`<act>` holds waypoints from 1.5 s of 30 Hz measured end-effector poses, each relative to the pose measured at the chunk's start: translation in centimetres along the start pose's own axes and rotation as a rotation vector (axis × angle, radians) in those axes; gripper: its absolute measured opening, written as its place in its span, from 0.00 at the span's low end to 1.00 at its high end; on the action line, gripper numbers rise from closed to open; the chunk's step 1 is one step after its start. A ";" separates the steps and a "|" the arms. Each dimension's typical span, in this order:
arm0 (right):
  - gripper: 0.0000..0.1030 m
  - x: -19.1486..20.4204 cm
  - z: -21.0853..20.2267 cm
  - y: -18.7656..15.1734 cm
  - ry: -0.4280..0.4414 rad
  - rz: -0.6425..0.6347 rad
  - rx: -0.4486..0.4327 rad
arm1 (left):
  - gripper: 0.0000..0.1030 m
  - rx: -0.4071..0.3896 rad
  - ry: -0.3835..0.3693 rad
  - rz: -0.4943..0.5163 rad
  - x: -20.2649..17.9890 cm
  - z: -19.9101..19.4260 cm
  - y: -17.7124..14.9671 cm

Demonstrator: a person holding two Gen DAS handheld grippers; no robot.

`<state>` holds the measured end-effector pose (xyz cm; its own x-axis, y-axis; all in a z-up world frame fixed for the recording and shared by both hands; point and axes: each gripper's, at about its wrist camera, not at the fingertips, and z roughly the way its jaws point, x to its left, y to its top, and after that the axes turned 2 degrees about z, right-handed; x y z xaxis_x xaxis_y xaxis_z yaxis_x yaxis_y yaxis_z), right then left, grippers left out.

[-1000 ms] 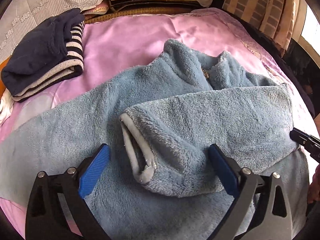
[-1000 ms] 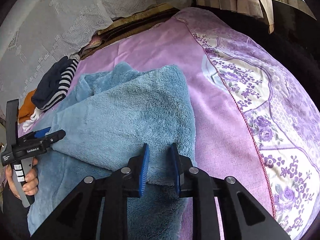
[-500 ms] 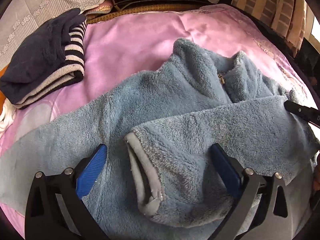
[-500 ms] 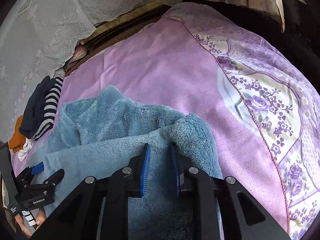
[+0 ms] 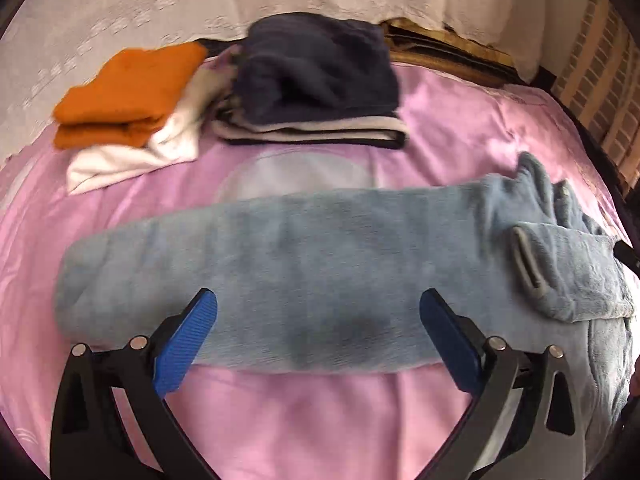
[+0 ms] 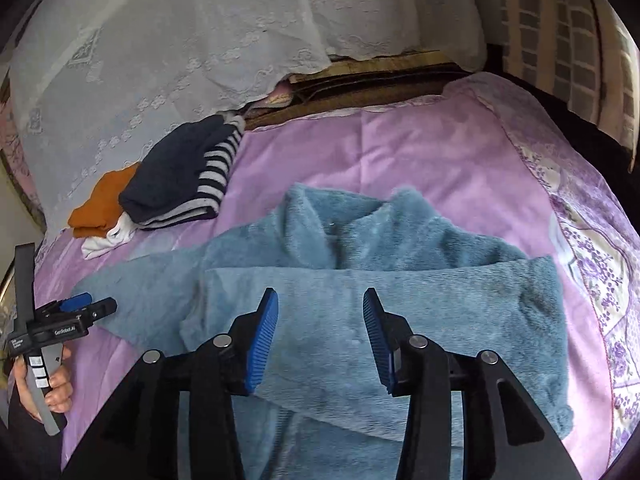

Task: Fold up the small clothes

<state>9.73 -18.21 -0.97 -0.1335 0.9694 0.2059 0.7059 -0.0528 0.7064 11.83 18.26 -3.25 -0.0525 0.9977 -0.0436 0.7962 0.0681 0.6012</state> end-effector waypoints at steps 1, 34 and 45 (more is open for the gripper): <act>0.44 2.0 0.4 -0.2 0.023 -0.039 0.010 | 0.96 0.005 0.018 -0.034 2.4 -0.2 -0.3; 0.09 30.5 9.6 -6.6 0.082 -0.610 0.129 | 0.13 0.008 -0.145 -0.380 19.1 1.3 0.2; 0.09 28.5 7.0 -5.8 0.140 -0.528 0.095 | 0.09 -0.110 -0.151 -0.291 16.4 -3.4 0.7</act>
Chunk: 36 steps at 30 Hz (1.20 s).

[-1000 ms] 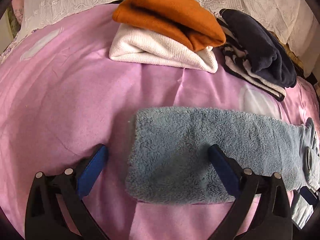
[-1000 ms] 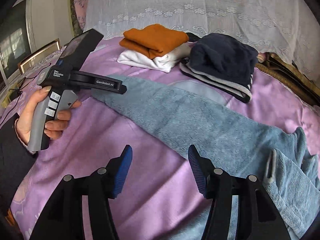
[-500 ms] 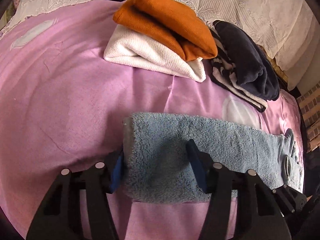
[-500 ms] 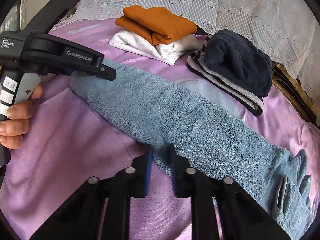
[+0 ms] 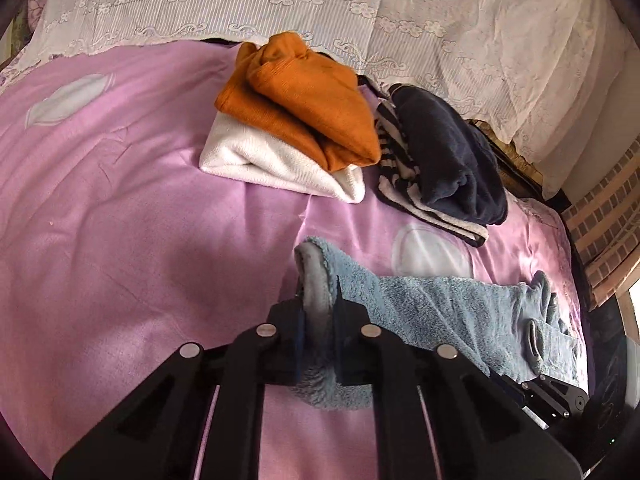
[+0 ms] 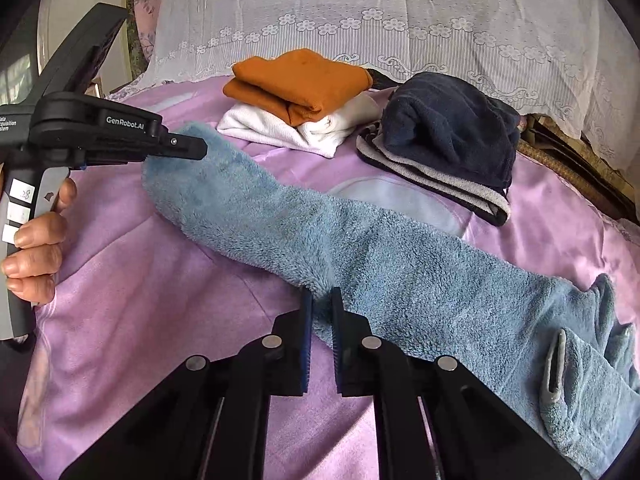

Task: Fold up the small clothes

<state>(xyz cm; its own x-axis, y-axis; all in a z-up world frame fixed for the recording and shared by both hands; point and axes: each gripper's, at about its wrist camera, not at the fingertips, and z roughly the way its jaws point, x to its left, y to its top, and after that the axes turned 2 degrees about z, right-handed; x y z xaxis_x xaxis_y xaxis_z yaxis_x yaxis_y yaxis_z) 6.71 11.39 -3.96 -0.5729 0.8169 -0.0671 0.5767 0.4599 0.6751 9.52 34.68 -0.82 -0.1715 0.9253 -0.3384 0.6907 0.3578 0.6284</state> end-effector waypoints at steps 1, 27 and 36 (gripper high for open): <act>0.09 -0.4 -0.5 -0.1 0.008 0.013 -0.007 | 0.09 -0.013 0.000 0.028 -1.1 -0.6 0.1; 0.54 -23.0 -12.4 -12.8 0.115 0.670 -0.189 | 0.09 0.118 -0.349 0.622 -41.9 2.7 -6.7; 0.52 -24.8 -13.4 -14.1 0.066 0.697 -0.231 | 0.09 0.225 -0.360 0.639 -44.9 6.1 -10.0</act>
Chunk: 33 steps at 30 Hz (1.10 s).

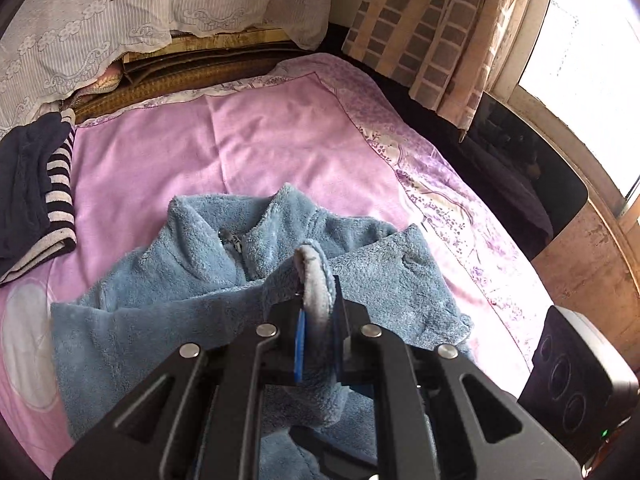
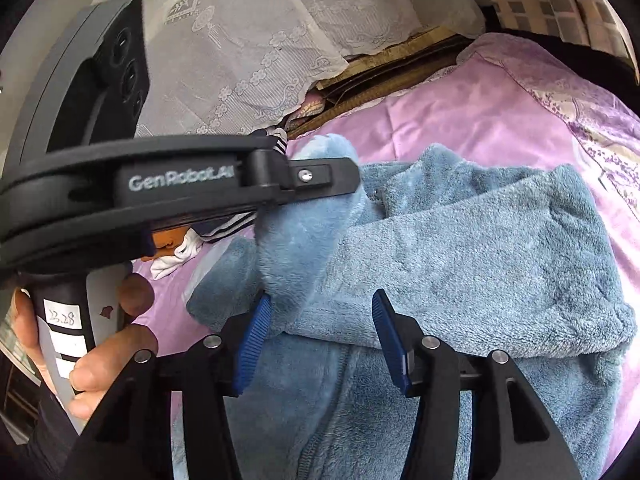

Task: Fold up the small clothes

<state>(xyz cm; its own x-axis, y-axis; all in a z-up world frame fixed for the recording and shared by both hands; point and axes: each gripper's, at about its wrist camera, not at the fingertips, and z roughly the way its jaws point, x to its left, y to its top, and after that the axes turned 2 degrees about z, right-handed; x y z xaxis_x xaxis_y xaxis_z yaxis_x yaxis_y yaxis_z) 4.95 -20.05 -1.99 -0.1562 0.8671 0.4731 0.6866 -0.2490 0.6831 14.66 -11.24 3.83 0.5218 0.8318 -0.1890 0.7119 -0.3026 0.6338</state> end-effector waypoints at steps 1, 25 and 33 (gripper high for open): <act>0.49 0.4 0.0 0.3 -0.023 -0.016 -0.020 | 0.09 0.002 0.004 0.011 -0.5 0.1 0.1; 0.17 -10.3 -0.9 2.3 -0.011 0.274 -0.054 | 0.78 0.030 0.404 -0.042 10.1 1.4 -7.4; 0.13 -11.7 -2.8 1.1 -0.057 0.354 -0.123 | 0.80 -0.018 0.331 -0.109 12.4 0.1 -9.0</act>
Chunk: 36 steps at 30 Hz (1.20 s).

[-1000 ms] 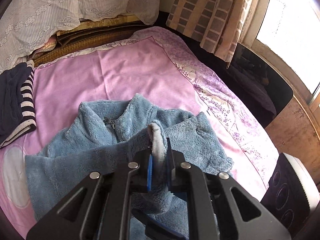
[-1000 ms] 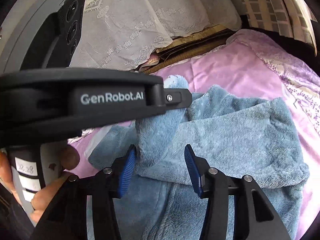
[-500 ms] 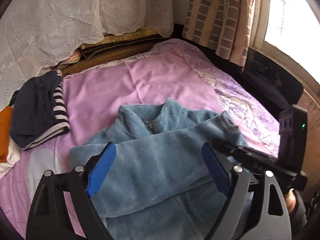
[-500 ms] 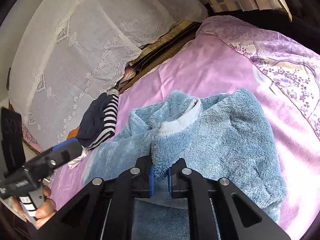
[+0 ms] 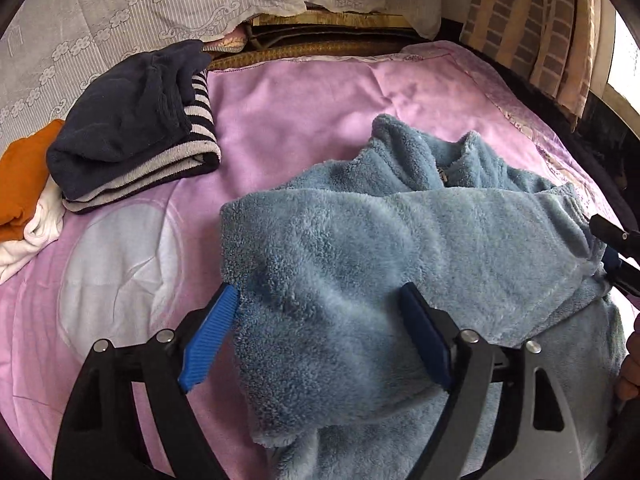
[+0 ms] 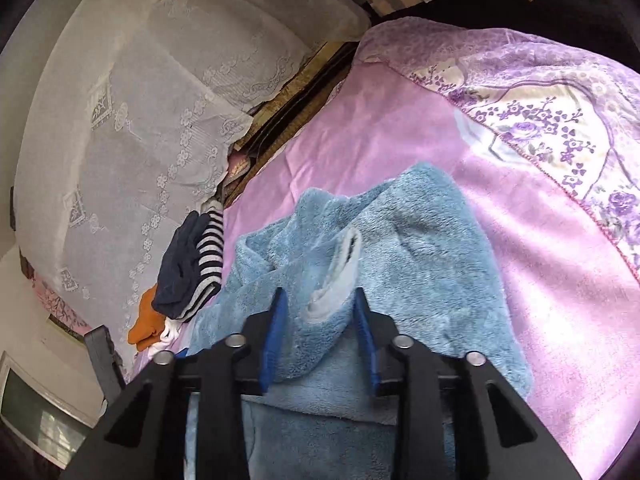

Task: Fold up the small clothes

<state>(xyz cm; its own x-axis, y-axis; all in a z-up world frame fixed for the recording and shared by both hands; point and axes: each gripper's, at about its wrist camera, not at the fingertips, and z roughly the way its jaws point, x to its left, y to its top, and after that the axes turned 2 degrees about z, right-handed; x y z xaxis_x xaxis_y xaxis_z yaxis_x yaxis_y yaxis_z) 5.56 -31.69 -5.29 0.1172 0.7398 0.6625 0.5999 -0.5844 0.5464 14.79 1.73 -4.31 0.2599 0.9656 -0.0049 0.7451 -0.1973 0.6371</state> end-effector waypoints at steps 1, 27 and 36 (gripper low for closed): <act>0.11 -0.4 0.0 0.0 -0.018 0.002 -0.001 | 0.83 -0.001 -0.004 -0.016 0.4 0.1 -0.1; 0.19 7.0 2.8 0.5 -0.136 -0.270 0.011 | 0.85 -0.014 0.083 0.037 -1.8 -0.2 2.7; 0.00 1.3 4.3 1.6 -0.174 -0.102 0.065 | 0.96 0.055 -0.025 -0.068 1.0 3.7 1.0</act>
<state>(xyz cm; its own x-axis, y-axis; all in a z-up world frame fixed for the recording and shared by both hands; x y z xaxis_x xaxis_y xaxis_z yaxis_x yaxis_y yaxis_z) 10.03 -30.26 -5.77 0.1852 0.8437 0.5038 0.6647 -0.4852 0.5681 18.03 1.92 -6.52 0.2224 0.9727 -0.0658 0.7936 -0.1415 0.5918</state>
